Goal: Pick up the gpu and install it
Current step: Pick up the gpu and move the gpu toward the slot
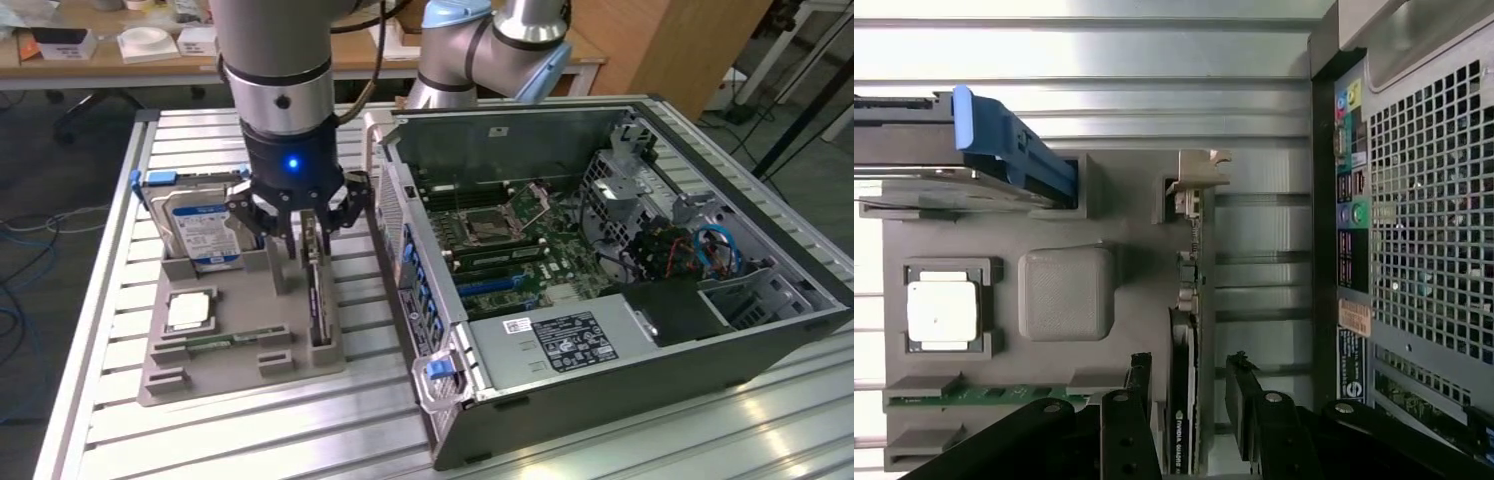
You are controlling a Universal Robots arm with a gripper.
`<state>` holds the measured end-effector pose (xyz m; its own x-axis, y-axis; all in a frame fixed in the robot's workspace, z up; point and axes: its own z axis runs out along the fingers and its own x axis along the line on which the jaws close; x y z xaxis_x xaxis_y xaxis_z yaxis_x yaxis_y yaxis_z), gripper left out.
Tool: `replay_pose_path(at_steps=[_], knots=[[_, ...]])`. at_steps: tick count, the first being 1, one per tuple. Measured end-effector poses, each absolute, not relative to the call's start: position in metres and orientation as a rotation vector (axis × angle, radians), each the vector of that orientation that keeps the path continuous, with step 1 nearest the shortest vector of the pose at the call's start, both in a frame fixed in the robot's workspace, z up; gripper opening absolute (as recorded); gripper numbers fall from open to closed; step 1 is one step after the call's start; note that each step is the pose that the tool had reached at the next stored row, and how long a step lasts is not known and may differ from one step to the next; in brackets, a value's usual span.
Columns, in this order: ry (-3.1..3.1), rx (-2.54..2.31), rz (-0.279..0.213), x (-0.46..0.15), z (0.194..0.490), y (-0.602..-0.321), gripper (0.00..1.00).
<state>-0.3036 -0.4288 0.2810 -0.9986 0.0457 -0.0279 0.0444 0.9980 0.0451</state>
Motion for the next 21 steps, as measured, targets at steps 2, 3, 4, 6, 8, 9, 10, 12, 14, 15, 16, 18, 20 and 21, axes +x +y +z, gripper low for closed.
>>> replay_pose_path(at_steps=[2, 3, 4, 6, 8, 9, 10, 12, 14, 15, 16, 18, 20, 21], knots=[[3.111, 0.07, 0.069, -0.304, 0.277, -0.429, 0.43], [3.111, 0.07, 0.069, -0.304, 0.276, -0.429, 0.43], [3.111, 0.07, 0.069, -0.304, 0.274, -0.429, 0.43], [3.111, 0.07, 0.069, -0.304, 0.27, -0.429, 0.43], [3.111, 0.07, 0.069, -0.304, 0.266, -0.429, 0.43], [3.111, 0.07, 0.069, -0.304, 0.265, -0.429, 0.43], [3.111, 0.07, 0.069, -0.304, 0.263, -0.429, 0.43], [3.111, 0.07, 0.069, -0.304, 0.259, -0.429, 0.43], [3.111, 0.07, 0.069, -0.304, 0.256, -0.429, 0.43], [3.111, 0.07, 0.069, -0.305, 0.254, -0.429, 0.43], [3.111, 0.07, 0.069, -0.305, 0.252, -0.43, 0.43], [3.111, 0.07, 0.067, -0.305, 0.249, -0.433, 0.43], [3.111, 0.07, 0.066, -0.305, 0.246, -0.436, 0.43], [3.111, 0.07, 0.065, -0.305, 0.244, -0.438, 0.43]])
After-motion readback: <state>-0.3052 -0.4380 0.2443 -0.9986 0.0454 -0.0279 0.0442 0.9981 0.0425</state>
